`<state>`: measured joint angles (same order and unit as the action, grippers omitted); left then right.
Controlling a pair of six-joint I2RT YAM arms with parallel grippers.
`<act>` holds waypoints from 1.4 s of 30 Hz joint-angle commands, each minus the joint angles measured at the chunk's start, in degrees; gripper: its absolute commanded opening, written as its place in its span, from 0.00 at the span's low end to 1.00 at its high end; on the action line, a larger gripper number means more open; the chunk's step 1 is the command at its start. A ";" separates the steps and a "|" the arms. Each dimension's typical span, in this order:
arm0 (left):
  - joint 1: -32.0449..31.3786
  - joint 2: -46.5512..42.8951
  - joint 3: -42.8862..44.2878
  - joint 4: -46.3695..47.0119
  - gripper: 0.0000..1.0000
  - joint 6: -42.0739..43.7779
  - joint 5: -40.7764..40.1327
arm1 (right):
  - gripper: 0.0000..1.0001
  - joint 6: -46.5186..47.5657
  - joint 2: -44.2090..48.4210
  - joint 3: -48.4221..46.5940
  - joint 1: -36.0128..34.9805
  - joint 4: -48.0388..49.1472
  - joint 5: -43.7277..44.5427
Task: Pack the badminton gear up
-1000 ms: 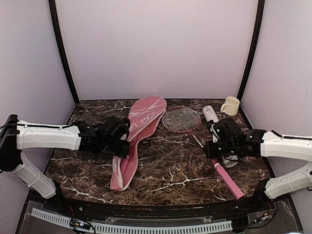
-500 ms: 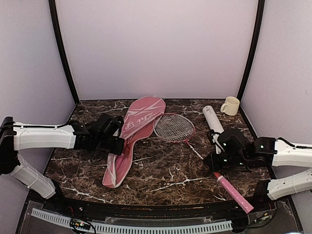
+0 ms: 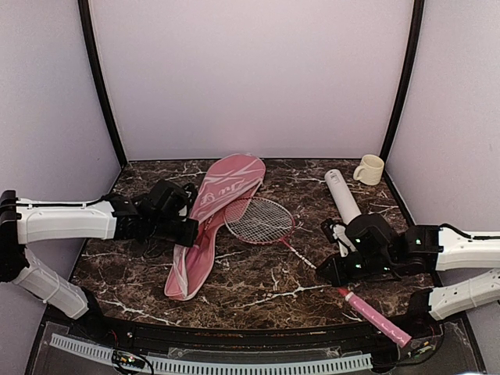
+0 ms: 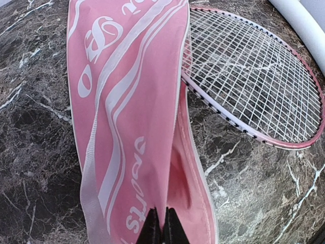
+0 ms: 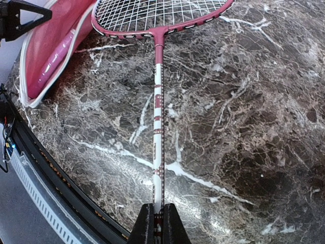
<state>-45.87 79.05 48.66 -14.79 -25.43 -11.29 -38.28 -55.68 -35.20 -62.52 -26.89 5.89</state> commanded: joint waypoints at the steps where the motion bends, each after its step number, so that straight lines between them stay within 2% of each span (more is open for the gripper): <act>1: 0.34 -3.29 -1.81 4.86 0.00 3.48 3.25 | 0.00 -0.09 -1.64 -0.18 -0.47 9.12 -1.33; 7: 0.34 -3.25 -2.96 6.94 0.00 7.25 8.30 | 0.00 0.05 -5.65 -1.64 -0.50 14.23 -0.24; 13: 0.06 -2.01 -3.14 9.83 0.00 10.04 15.42 | 0.00 -1.26 -13.44 -5.16 -0.45 18.66 2.64; 21: -3.01 0.36 -1.20 10.99 0.00 15.25 20.19 | 0.00 -3.65 -22.58 -10.76 -0.48 23.39 7.27; 31: -8.16 3.78 1.74 12.74 0.00 15.74 21.55 | 0.00 -6.09 -35.08 -19.11 -0.50 26.26 12.64; 42: -10.54 5.95 1.19 16.36 0.00 12.76 21.85 | 0.00 -10.34 -46.89 -25.58 1.99 29.71 17.53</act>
<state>-55.46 85.56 48.73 -1.93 -11.81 8.78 -46.22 -100.09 -58.11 -61.95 -3.86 20.34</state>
